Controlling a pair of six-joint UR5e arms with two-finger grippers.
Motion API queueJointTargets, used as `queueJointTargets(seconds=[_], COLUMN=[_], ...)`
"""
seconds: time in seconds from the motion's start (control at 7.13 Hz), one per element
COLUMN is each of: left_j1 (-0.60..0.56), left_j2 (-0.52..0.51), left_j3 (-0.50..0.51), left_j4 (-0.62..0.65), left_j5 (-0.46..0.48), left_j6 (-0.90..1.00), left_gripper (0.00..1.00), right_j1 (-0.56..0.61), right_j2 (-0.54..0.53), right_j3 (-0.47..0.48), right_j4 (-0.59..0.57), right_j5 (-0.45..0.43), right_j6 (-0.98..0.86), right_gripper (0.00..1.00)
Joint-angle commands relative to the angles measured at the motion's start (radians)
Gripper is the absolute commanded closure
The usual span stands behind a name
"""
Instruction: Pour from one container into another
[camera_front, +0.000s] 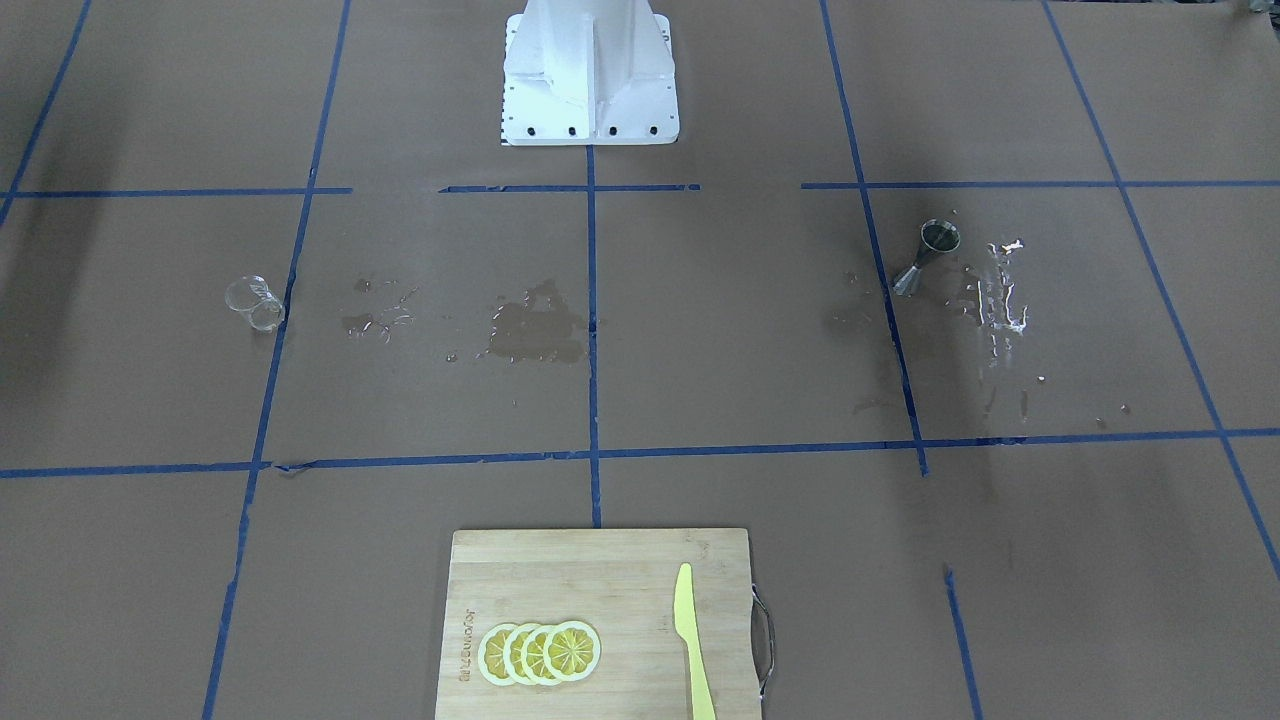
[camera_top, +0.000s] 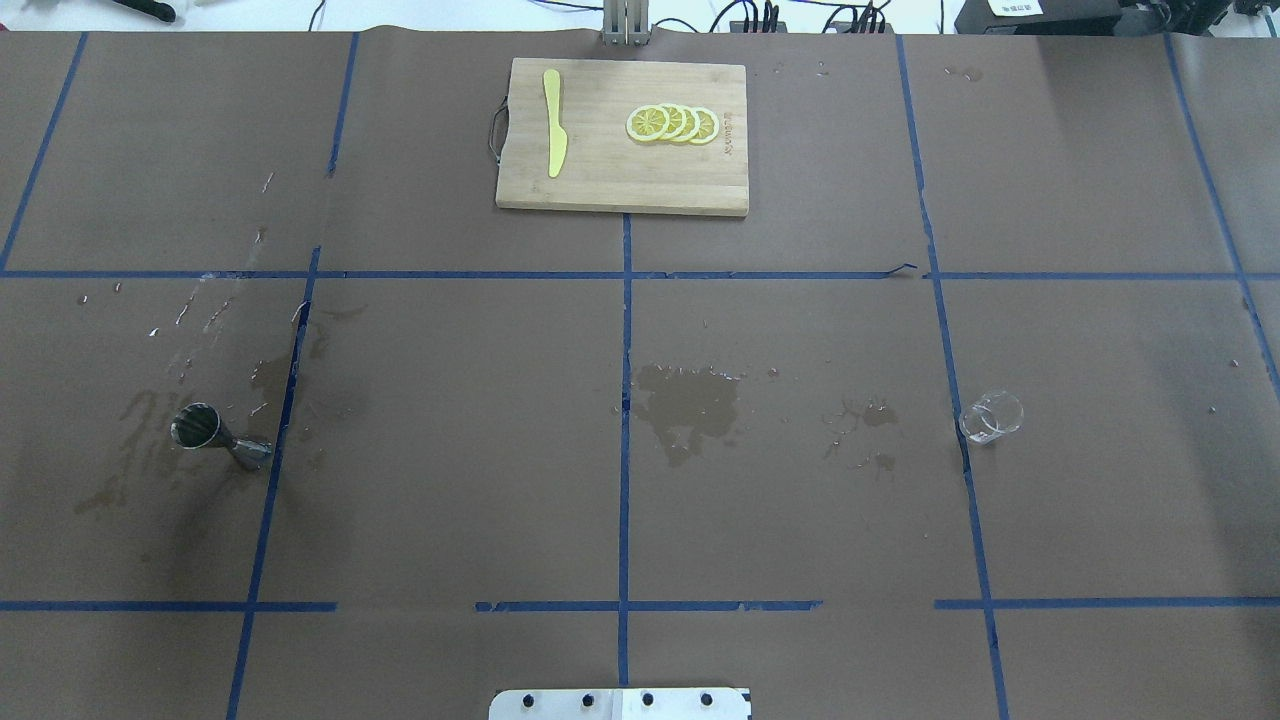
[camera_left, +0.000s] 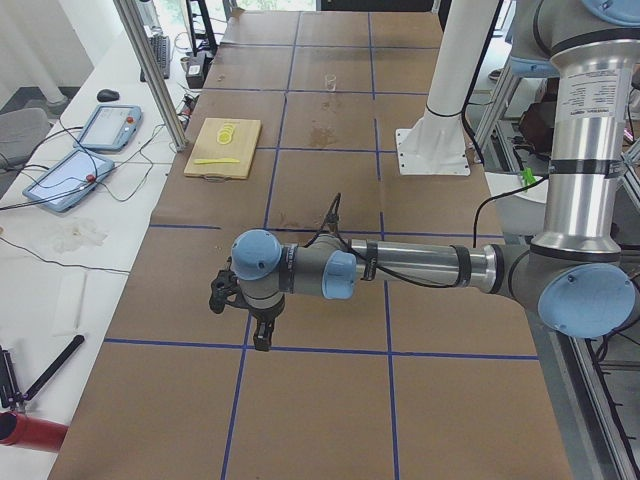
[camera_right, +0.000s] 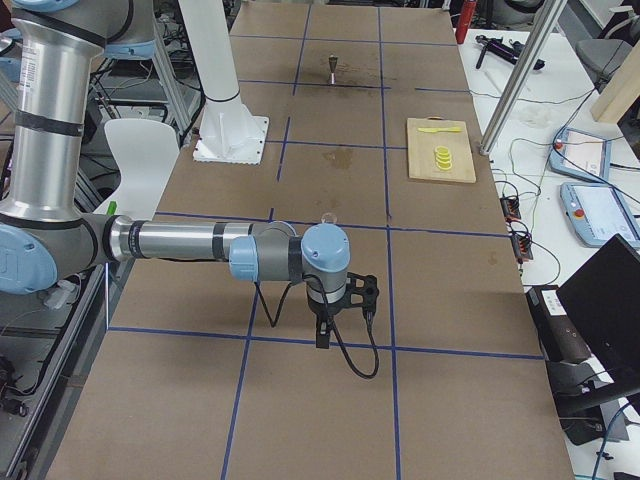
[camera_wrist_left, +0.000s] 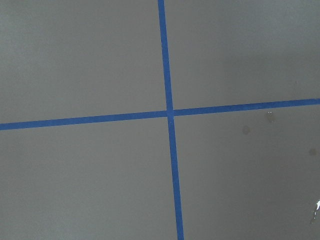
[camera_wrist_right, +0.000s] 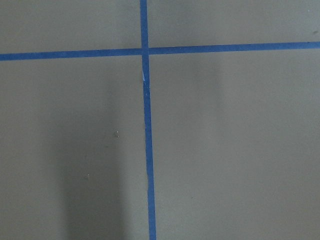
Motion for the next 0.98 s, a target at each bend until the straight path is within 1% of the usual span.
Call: queueJointTargets(seconds=[0.0, 0.28, 0.84], left_j1=[0.0, 0.0, 0.0], left_j2=[-0.002, 0.003, 0.007], left_j3=[-0.019, -0.037, -0.036], left_j4=[0.0, 0.001, 0.001], left_j5=[0.001, 0.001, 0.001], left_j6=[-0.001, -0.001, -0.001], left_gripper=[0.0, 0.0, 0.0], right_j1=[0.0, -0.001, -0.001], right_j2=[0.0, 0.004, 0.007], right_j3=[-0.005, -0.013, -0.011], right_j4=[0.0, -0.002, 0.0], right_j5=[0.011, 0.011, 0.011], right_j6=[-0.005, -0.005, -0.001], right_gripper=[0.0, 0.0, 0.0])
